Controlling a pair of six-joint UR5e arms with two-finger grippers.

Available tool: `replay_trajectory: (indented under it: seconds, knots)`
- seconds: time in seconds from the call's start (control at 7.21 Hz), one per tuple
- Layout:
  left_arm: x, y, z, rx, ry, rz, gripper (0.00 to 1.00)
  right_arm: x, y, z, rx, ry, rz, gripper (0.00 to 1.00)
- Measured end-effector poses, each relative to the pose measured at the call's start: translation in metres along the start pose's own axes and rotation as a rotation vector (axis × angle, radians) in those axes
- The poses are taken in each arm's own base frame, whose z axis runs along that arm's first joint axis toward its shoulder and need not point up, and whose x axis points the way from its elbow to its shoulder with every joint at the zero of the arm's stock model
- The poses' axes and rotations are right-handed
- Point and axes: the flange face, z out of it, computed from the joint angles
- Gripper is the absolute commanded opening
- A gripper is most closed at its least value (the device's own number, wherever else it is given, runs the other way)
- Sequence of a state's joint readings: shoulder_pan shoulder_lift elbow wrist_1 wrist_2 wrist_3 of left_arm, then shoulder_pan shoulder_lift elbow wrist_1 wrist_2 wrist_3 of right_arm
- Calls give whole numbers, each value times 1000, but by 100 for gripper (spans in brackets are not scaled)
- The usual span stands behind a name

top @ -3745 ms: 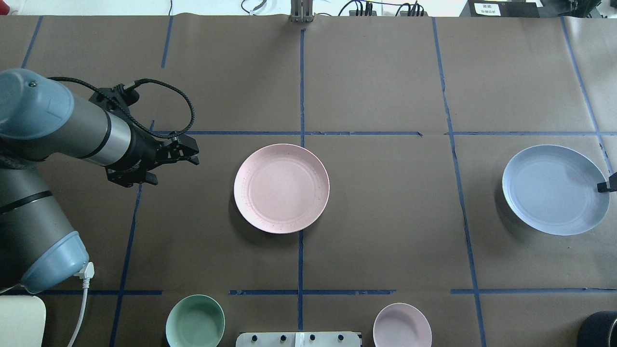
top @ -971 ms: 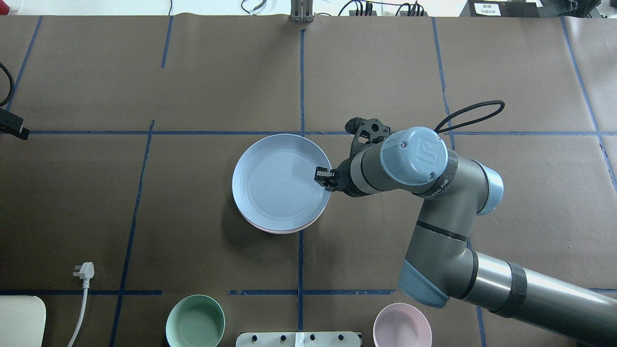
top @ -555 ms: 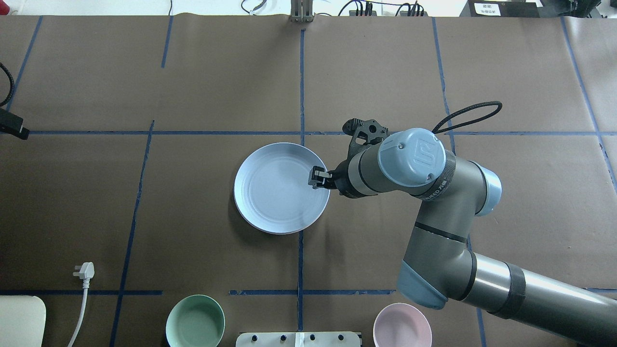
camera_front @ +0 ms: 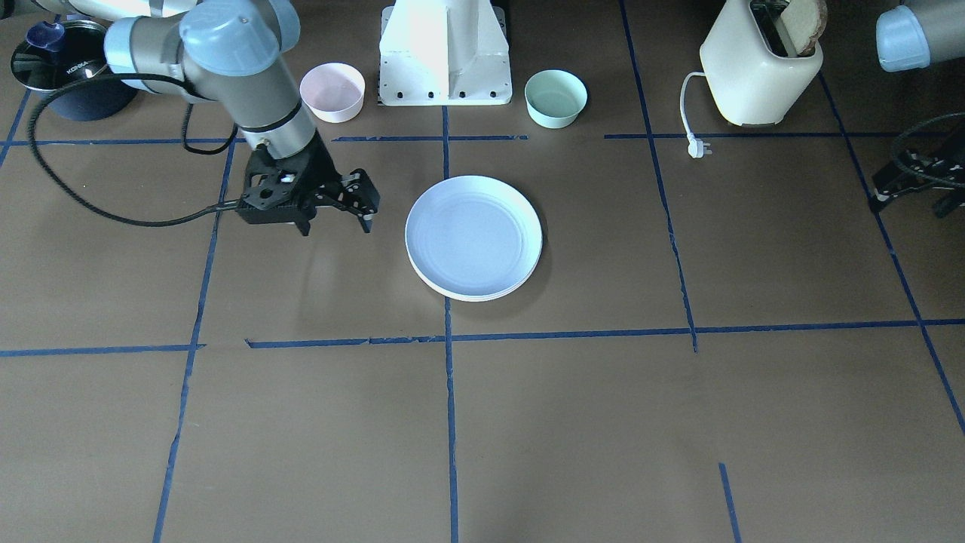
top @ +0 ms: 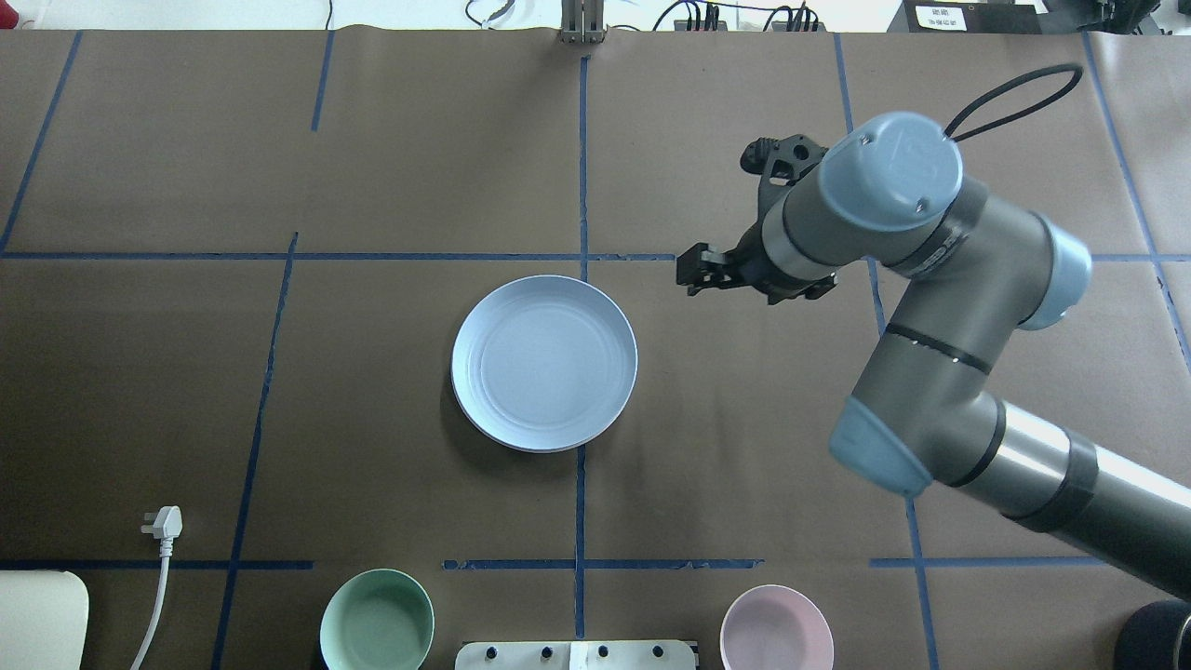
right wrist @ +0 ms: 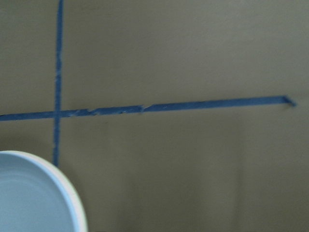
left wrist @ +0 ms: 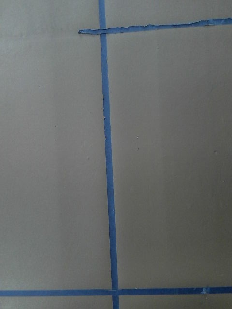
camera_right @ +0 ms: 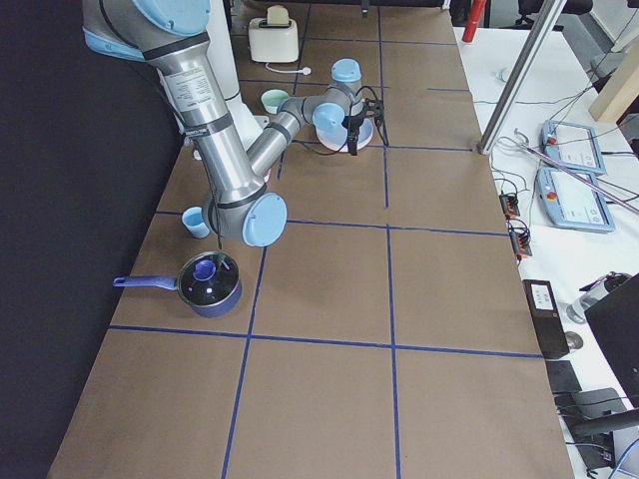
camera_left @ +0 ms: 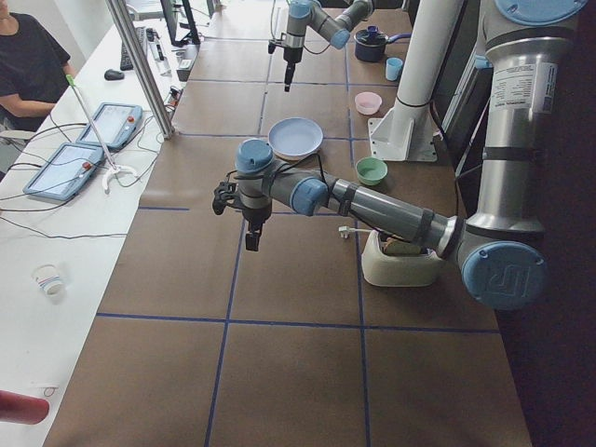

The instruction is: Stack three plates with pink and blue

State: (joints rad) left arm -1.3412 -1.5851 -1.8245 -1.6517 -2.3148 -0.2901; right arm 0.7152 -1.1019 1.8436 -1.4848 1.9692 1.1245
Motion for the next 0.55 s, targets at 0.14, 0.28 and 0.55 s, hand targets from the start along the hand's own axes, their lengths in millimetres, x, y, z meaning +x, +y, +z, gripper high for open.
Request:
replay_trajectory:
  seconds: [0.14, 0.28, 0.55]
  knots:
    - [-42, 1, -4, -20, -9, 12, 100, 50, -24, -9, -21, 45, -80, 100]
    - [-76, 5, -5, -41, -17, 14, 100, 103, -43, -18, -44, 73, -149, 100]
    - [-123, 15, -4, -76, -22, 1, 100, 222, -70, -38, -110, 81, -244, 100]
